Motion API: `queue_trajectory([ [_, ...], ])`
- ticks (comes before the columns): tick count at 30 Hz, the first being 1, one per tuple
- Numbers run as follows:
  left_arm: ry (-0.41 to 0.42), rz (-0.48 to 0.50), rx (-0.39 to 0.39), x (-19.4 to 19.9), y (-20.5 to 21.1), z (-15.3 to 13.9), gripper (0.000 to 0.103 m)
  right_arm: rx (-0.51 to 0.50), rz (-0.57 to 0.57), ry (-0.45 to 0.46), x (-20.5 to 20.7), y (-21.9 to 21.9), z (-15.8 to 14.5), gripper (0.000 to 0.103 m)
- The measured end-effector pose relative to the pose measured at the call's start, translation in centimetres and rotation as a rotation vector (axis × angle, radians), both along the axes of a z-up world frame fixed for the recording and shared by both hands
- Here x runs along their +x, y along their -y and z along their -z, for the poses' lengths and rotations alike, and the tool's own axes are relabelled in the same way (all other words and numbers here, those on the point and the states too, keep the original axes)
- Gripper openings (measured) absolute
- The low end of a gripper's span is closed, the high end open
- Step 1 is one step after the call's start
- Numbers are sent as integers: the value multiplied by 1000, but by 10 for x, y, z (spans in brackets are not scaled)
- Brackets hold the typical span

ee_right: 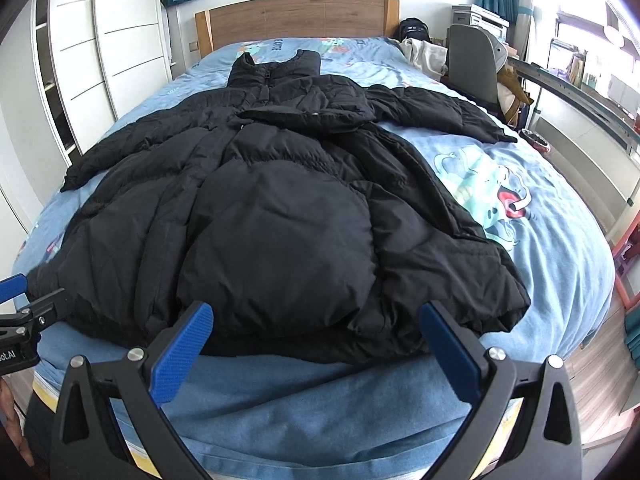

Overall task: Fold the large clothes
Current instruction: 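Reach the right tool to a coat sleeve cuff and close on it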

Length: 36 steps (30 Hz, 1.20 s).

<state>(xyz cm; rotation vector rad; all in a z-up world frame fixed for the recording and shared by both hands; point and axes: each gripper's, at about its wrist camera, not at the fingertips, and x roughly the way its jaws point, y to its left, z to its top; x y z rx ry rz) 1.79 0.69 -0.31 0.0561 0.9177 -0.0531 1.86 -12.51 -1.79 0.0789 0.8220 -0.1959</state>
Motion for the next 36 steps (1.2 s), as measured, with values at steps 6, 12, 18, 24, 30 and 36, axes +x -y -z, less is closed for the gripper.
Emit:
queue_trajectory([
  [6, 97, -62, 67, 42, -19, -45, 103, 11, 14, 71, 31, 19, -41, 103],
  [12, 229, -99, 118, 103, -36, -107, 103, 6, 49, 211, 95, 52, -114, 103],
  [18, 318, -171, 148, 169, -49, -144, 103, 2, 133, 220, 182, 102, -156, 103],
  [24, 243, -206, 180, 219, -46, -106, 103, 133, 252, 126, 246, 178, -108, 103],
  [30, 104, -205, 199, 251, -41, -54, 103, 220, 393, 29, 285, 263, -23, 103],
  [36, 49, -215, 219, 272, -40, -26, 103, 445, 593, 102, 282, 357, 28, 103],
])
